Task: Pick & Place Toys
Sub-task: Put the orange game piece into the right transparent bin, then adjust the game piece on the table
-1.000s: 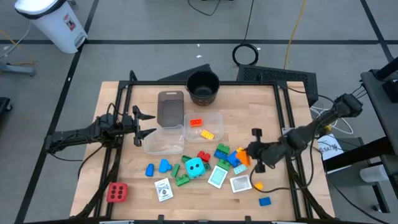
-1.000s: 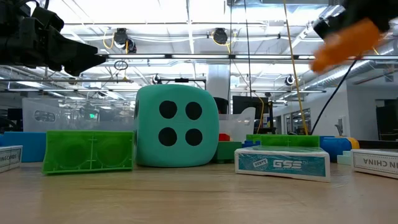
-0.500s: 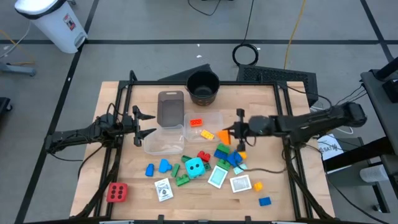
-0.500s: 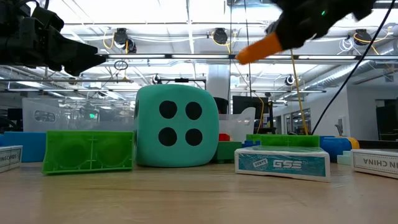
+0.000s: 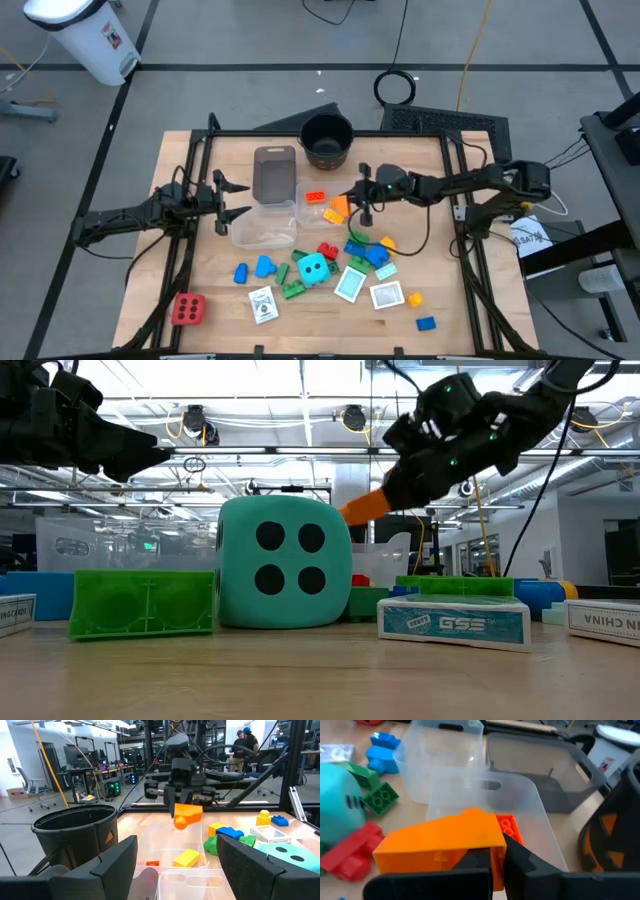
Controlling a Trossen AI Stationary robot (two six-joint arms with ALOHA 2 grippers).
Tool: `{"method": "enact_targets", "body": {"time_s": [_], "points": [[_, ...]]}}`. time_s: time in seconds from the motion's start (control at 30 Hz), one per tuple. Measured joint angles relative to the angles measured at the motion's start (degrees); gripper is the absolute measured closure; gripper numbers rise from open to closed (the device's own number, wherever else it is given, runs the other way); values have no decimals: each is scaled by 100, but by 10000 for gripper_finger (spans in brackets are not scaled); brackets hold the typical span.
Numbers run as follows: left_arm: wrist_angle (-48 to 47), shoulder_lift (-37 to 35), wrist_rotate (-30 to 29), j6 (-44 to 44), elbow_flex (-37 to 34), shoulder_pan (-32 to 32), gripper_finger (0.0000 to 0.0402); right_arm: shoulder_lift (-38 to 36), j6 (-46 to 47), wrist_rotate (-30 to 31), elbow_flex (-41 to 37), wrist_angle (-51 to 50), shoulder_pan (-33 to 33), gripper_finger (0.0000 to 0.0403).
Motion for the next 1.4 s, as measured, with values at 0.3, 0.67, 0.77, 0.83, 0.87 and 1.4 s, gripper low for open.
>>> {"method": "enact_targets", "body": {"time_s": [0.3,0.67,0.77,0.83,0.87,1.4], "points": [[2,-2,2,0,0,1,128,52,1,13,0,17,-189,388],[0,-2,2,0,-2,1,128,-122,500,363,-2,-83,-197,238],[2,-2,2,0,0,0,128,-561,468,492,-9,-362,-8,190],[0,-1,2,1,-1,-1,128,-942,468,476,-4,-603,230,164],[2,-2,2,1,0,0,128,-1173,473,474,-4,-819,378,152],[2,0,2,1,-1,0,128,-2604,3608,2914,343,-3971,5542,129]]}}
